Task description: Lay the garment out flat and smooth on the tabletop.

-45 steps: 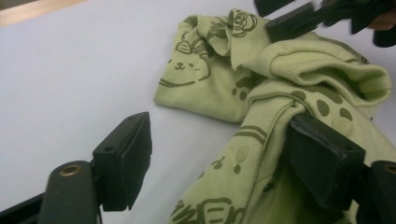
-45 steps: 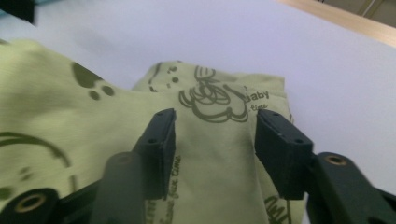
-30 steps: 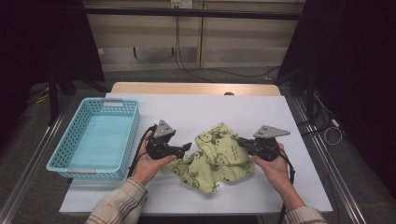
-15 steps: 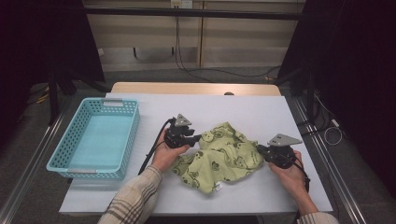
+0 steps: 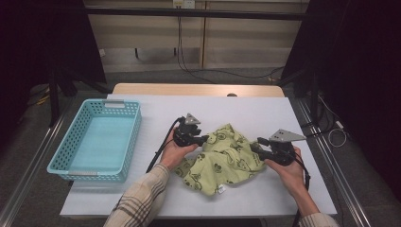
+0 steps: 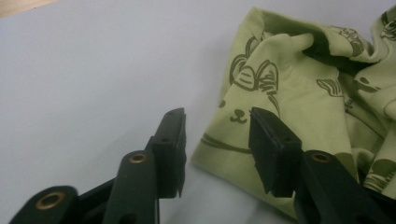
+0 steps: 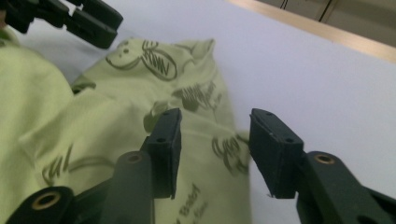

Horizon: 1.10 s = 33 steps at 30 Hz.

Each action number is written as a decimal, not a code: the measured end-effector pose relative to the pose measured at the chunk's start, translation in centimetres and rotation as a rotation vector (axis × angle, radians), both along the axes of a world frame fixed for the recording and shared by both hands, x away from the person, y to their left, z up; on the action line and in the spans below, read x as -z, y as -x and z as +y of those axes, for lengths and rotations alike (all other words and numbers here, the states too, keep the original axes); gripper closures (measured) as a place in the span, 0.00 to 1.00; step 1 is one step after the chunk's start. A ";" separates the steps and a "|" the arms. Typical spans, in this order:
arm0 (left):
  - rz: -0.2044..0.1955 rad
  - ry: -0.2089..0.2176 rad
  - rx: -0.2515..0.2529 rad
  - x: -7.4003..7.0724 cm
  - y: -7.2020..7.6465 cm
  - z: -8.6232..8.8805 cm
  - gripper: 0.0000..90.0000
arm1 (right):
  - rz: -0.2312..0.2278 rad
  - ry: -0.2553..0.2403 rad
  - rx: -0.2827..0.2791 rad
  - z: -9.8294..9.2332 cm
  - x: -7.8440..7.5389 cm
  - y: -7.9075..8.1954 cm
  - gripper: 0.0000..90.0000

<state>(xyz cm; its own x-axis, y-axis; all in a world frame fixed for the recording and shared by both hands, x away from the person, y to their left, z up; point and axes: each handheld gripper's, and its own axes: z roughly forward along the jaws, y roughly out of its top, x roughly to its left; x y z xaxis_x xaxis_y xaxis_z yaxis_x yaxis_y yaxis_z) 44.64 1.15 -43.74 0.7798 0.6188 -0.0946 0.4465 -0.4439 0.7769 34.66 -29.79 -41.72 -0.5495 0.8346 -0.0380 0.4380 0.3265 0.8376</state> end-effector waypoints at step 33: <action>0.016 -0.019 0.050 0.6 -0.3 -2.0 0.55 | 0.027 0.025 -0.038 2.2 0.5 -2.5 0.98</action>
